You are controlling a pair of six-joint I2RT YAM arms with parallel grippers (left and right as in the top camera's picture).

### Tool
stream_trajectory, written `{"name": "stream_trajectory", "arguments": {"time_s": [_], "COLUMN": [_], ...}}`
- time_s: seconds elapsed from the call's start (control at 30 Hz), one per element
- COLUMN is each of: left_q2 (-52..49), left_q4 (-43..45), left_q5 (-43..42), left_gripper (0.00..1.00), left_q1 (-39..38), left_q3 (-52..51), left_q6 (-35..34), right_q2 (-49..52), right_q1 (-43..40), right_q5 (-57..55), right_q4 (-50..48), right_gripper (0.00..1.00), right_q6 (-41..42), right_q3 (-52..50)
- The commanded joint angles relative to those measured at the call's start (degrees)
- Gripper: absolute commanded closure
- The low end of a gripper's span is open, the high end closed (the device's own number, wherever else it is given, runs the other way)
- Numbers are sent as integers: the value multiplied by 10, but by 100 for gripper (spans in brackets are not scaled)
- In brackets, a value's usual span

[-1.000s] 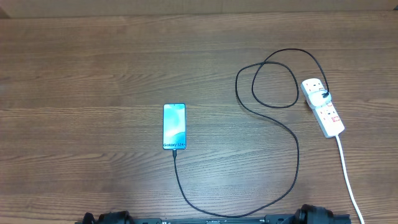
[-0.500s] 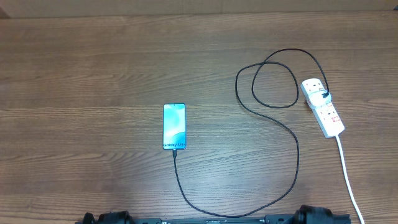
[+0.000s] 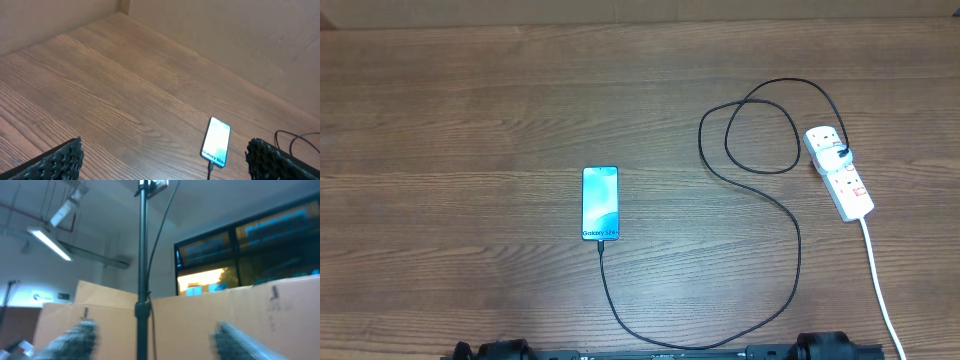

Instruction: Plug charger to phone and switch on socket

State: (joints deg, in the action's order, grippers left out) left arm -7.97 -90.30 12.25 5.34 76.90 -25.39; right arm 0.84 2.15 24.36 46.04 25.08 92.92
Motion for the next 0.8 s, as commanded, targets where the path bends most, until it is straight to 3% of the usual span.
{"name": "stream_trajectory", "arguments": {"time_s": [0.0, 0.2, 0.4, 0.77], "left_q2": [6, 6, 6, 6], "left_q4": [1, 1, 1, 1], "left_q5": [3, 3, 3, 3], "left_gripper": [0, 0, 0, 0], "left_q1": [4, 4, 4, 3], "left_q3": [1, 1, 1, 1], "left_q6": [-6, -6, -6, -5], "right_q2": [-5, -5, -4, -3], "right_q1": [9, 8, 7, 7], "right_q5": [-83, -180, -190, -190], "right_q4": [-29, -164, -362, -400], "right_gripper": [0, 0, 0, 0], "right_q6": [-1, -1, -1, 4], "right_q3": [-12, -92, -258, -628]}}
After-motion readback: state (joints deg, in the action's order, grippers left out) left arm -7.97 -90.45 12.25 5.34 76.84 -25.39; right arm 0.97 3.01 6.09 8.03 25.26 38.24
